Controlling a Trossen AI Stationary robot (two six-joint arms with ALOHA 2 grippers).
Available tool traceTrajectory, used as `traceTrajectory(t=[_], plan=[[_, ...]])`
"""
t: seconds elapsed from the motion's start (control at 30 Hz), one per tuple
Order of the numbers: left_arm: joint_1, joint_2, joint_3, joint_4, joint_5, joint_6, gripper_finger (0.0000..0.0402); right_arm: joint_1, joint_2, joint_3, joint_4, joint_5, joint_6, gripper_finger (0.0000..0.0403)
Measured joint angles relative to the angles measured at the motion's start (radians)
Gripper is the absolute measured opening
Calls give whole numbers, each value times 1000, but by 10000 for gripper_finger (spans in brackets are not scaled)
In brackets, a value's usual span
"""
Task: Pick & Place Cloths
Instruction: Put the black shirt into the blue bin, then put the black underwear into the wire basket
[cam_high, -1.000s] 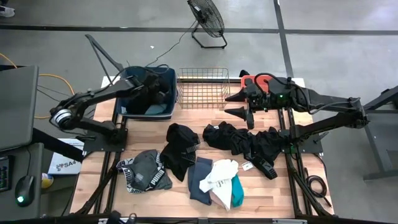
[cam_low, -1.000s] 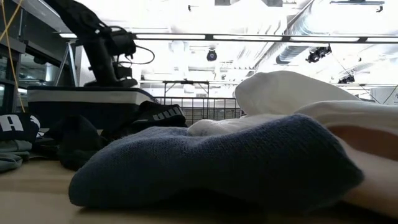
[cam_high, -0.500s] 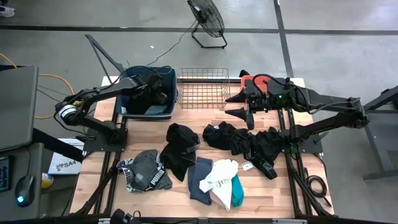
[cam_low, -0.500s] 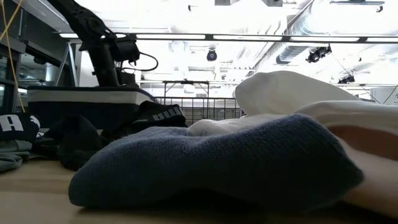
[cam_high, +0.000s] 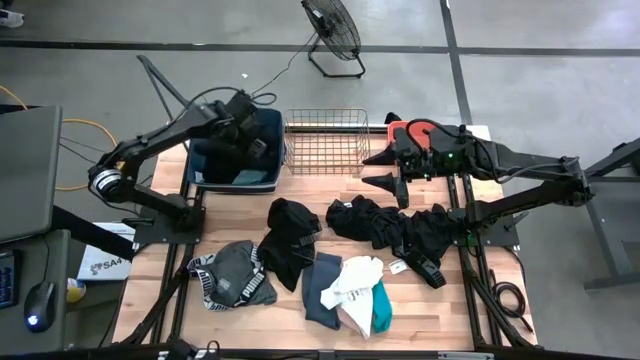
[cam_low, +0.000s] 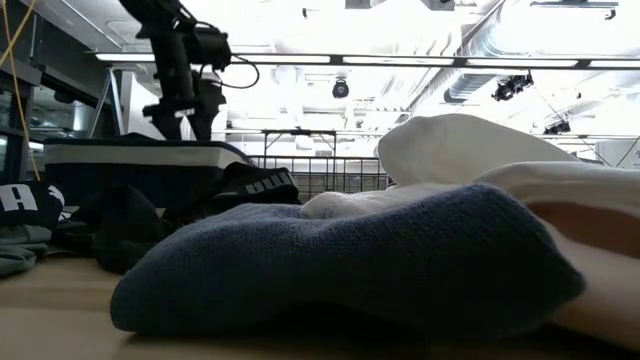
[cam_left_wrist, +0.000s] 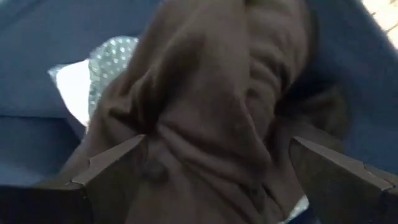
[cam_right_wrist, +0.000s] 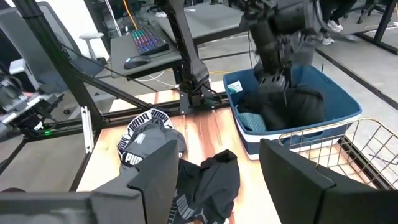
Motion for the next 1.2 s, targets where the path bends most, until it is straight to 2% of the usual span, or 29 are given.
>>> traceTrajectory(t=[0.17, 0.37, 0.63, 0.87, 1.03, 1.2], plan=[[0, -9, 79, -85, -1, 3, 382, 0, 0, 0, -72, -1, 27, 215], [0, -100, 82, -87, 19, 24, 355, 0, 0, 0, -242, 7, 95, 215], [-20, -290, 2, -53, 24, 4, 322, 58, 0, -37, -440, 171, 205, 215], [-125, -434, -79, 26, 34, -57, 317, 131, 0, -208, -393, 177, 245, 215], [-236, -451, -95, 73, 35, -84, 316, 168, 0, -344, -296, 184, 300, 215], [-337, -436, -95, 112, 30, -95, 316, 210, 0, -467, -170, 183, 290, 215]])
